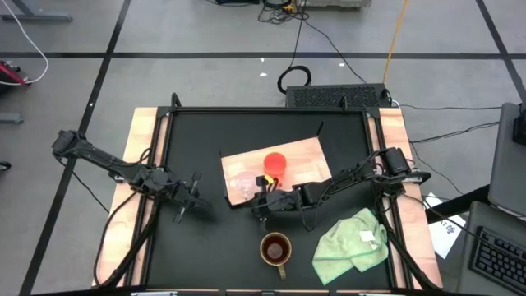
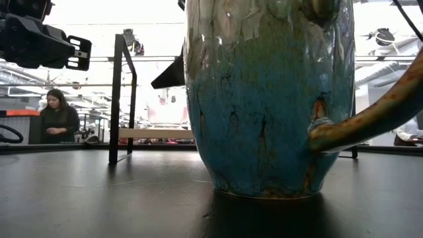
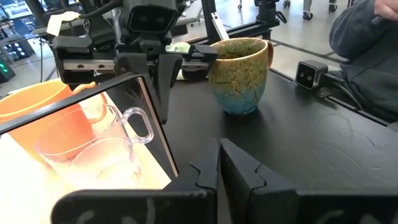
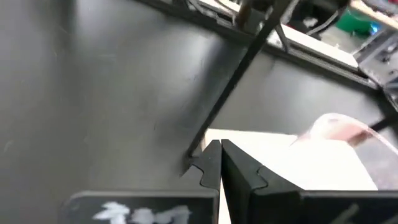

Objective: Stack small to large cups/mugs on shelf
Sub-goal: Adjust the transparent mug, then put the green patterned mug on the shelf

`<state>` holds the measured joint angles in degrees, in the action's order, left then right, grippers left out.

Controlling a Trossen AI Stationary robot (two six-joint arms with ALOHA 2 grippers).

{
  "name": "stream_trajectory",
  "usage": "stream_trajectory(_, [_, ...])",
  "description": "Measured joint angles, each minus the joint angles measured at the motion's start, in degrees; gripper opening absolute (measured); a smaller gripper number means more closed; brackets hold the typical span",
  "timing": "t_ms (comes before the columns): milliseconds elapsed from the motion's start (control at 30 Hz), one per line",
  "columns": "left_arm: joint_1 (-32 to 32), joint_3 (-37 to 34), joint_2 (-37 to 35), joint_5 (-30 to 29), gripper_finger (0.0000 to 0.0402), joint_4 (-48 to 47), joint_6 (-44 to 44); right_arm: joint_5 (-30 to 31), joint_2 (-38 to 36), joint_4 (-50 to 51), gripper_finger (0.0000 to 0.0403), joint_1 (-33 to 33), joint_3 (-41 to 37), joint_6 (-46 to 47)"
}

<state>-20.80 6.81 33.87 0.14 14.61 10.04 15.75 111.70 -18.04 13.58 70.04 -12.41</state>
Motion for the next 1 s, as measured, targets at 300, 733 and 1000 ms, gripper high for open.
stream_trajectory(300, [0.0, 0.0, 0.0, 0.0, 0.0019, 0.0, 0.0, 6.9, 0.0, 1.0, 0.0000, 0.9, 0.0, 0.4])
stream_trajectory(733, [-2.3, 0.0, 0.0, 0.0, 0.0019, 0.0, 0.0, 15.8, -0.6, 3.5, 0.0000, 2.8, 0.0, 1.9])
stream_trajectory(1000, [-3.1, 0.0, 0.0, -0.6, 0.0019, 0.0, 0.0, 15.7, -1.7, 2.5, 0.0000, 4.5, 0.0, 1.0])
